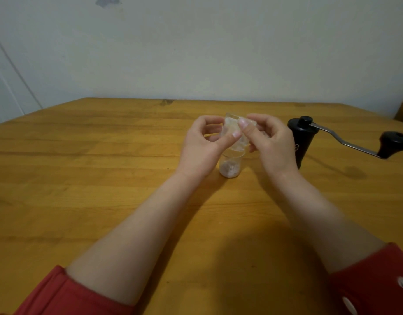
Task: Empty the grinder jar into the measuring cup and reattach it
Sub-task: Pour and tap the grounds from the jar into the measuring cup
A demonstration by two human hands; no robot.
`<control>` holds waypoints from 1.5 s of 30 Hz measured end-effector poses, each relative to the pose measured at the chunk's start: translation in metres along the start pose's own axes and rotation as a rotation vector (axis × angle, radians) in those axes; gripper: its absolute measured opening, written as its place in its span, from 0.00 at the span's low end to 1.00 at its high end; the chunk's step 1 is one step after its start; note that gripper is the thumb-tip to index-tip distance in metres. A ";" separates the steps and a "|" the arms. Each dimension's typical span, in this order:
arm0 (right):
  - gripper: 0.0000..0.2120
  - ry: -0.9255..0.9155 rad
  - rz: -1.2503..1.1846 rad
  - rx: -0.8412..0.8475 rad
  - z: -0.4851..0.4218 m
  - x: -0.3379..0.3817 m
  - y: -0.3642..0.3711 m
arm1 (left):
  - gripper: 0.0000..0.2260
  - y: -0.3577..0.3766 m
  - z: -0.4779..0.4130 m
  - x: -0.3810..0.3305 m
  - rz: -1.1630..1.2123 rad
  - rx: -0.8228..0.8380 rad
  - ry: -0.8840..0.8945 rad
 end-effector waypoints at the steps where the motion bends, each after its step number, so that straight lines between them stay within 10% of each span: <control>1: 0.21 0.008 0.012 0.006 -0.001 -0.001 0.000 | 0.18 0.001 0.001 0.000 -0.010 0.004 0.003; 29: 0.24 0.076 0.017 0.109 -0.001 -0.007 0.008 | 0.15 0.004 -0.002 0.005 -0.056 0.118 -0.034; 38: 0.19 0.166 -0.103 0.139 -0.002 -0.013 0.009 | 0.44 0.002 0.000 0.040 -0.206 0.318 -0.233; 45: 0.24 0.141 -0.111 0.148 -0.001 -0.013 0.010 | 0.33 0.002 0.000 0.051 -0.423 0.261 -0.184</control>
Point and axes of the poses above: each hand's wrist, its own z-axis away from the middle knuckle, its own y-axis out of the palm, x = y × z, the point moved 7 cm from there along -z, towards the middle knuckle, and after that the axes turned 5 degrees about z, right-handed, at the moved point
